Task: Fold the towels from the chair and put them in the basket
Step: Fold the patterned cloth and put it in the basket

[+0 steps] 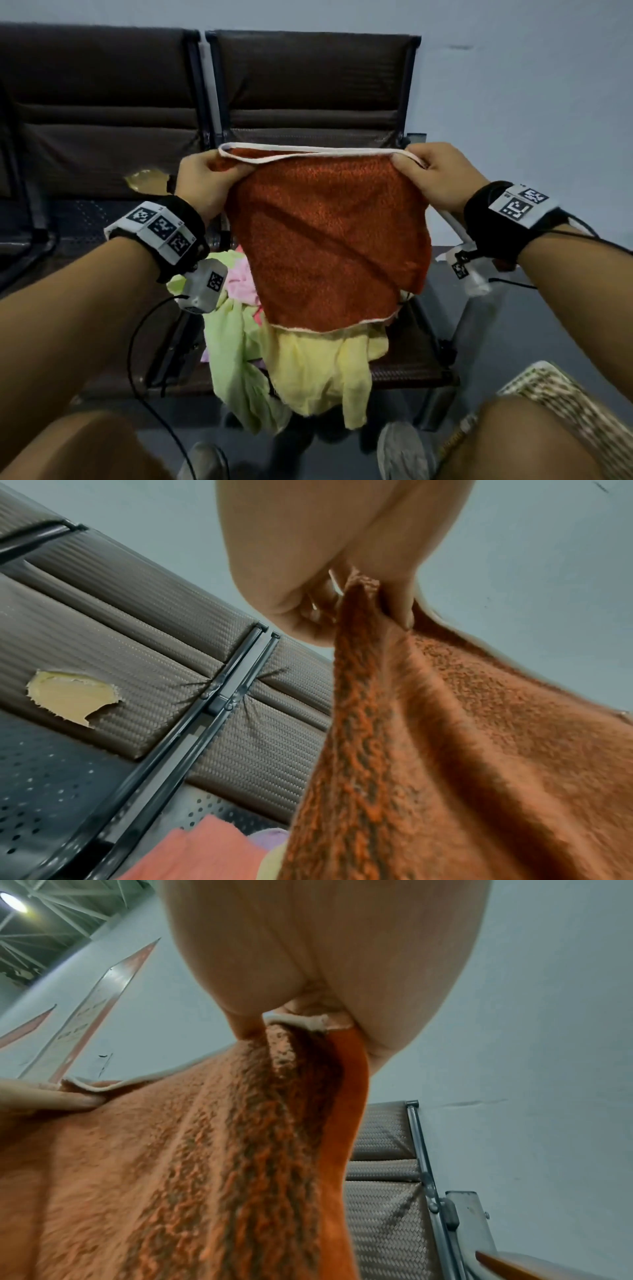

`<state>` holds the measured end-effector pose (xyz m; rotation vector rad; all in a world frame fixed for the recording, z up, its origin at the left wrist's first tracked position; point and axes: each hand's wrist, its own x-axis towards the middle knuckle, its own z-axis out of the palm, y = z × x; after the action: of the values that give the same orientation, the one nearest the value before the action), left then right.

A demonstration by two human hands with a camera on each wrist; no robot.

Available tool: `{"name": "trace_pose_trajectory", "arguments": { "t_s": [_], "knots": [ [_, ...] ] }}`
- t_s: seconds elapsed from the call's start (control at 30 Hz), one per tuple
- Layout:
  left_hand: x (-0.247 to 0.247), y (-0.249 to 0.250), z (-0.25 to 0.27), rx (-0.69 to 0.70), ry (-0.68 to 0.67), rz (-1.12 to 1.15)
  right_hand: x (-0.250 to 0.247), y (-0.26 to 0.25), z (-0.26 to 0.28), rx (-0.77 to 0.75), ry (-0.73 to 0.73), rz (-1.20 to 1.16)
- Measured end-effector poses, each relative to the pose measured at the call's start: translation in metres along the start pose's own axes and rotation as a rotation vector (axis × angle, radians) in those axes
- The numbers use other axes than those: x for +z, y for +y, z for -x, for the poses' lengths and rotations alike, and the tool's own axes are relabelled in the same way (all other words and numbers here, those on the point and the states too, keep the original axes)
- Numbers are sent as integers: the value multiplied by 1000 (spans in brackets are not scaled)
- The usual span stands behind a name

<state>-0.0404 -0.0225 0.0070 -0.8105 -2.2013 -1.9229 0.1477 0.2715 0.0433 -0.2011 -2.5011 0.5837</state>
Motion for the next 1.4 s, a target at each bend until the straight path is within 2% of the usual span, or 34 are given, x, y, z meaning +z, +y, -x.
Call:
{"name": "trace_pose_trajectory", "arguments": {
  "t_s": [0.13,0.23,0.33,0.43,0.5,0.6,0.67,0.73,0.8,0.87,0.93,1.0,1.03,1.07,1.13,1.2,1.3,1.33,1.4],
  "knots": [
    [-3,1,-6,-13,58,-19,-13,-4,3,3,13,-71],
    [2,0,-11,-43,84,-56,-16,-5,2,61,-51,-53],
    [13,-3,-13,-115,145,-136,-5,-3,-2,211,-101,-78],
    [30,4,-13,-233,216,-101,12,-14,-5,401,-69,-243],
    [45,15,-9,-277,165,-44,21,-27,-7,512,-48,-392],
    [73,33,10,-271,14,40,32,-54,-7,576,-103,-531],
    [91,44,31,-231,-91,106,37,-70,-7,597,-125,-712],
    [102,55,50,-152,-207,67,39,-82,-5,600,-169,-848],
    [102,59,58,-123,-283,59,39,-88,-2,569,-205,-792],
    [95,63,57,-196,-315,153,38,-86,1,534,-204,-657],
    [89,62,51,-252,-239,200,36,-84,2,521,-246,-575],
    [84,56,45,-232,-128,185,32,-86,5,480,-351,-605],
    [82,54,43,-238,-120,190,29,-87,5,458,-398,-625],
    [78,54,42,-261,-167,220,27,-86,4,446,-420,-632],
    [74,53,35,-331,-348,305,23,-84,1,408,-393,-587],
    [69,49,28,-398,-430,293,18,-75,-4,317,-350,-447],
    [70,43,13,-368,-363,207,10,-53,-12,245,-415,-147],
    [74,44,10,-344,-331,180,8,-46,-16,248,-405,-45],
    [82,46,2,-283,-245,163,6,-35,-23,272,-296,27]
  ]
}}
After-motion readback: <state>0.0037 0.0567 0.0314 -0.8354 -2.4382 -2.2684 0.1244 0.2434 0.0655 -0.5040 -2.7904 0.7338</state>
